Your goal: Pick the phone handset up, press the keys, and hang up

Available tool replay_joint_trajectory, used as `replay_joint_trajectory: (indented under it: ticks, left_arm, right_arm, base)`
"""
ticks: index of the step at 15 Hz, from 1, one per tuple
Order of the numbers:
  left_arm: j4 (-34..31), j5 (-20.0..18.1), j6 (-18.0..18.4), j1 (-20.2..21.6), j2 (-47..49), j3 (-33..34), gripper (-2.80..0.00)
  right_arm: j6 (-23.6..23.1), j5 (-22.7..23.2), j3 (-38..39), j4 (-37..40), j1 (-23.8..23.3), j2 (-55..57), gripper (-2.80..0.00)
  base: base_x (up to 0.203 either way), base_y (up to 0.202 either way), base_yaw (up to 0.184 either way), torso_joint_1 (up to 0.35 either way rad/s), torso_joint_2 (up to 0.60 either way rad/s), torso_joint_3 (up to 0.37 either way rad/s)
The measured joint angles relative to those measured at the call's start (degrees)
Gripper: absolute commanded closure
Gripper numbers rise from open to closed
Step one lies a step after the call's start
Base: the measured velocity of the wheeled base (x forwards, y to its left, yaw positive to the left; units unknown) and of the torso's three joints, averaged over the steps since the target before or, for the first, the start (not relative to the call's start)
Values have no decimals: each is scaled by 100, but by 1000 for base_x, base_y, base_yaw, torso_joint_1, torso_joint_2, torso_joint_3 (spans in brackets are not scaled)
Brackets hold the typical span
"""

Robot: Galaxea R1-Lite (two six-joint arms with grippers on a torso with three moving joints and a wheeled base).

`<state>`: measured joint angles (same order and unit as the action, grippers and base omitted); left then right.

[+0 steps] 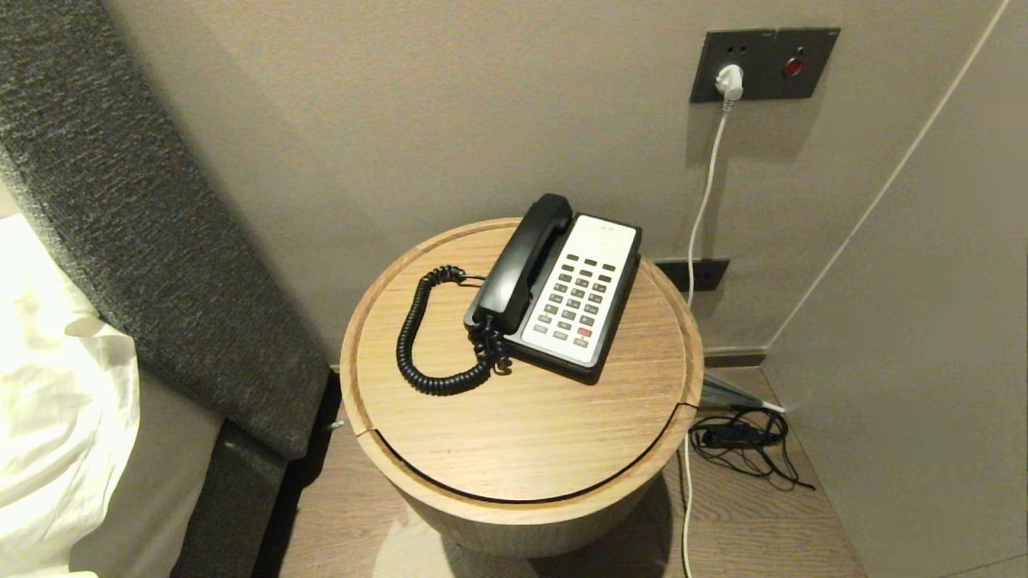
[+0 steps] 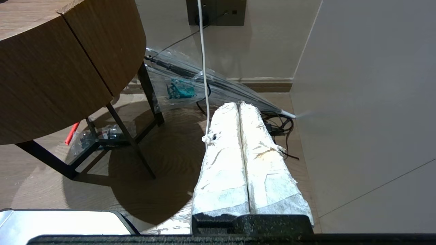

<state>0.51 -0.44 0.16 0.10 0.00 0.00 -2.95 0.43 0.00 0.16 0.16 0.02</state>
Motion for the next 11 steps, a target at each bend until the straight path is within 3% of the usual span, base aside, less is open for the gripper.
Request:
replay_joint_trajectory:
  ticks: [11]
  left_arm:
    - [0, 0, 2, 0, 0, 0, 0]
  right_arm:
    - [1, -2, 0, 2, 0, 0, 0]
  base:
    - [0, 0, 0, 0, 0, 0]
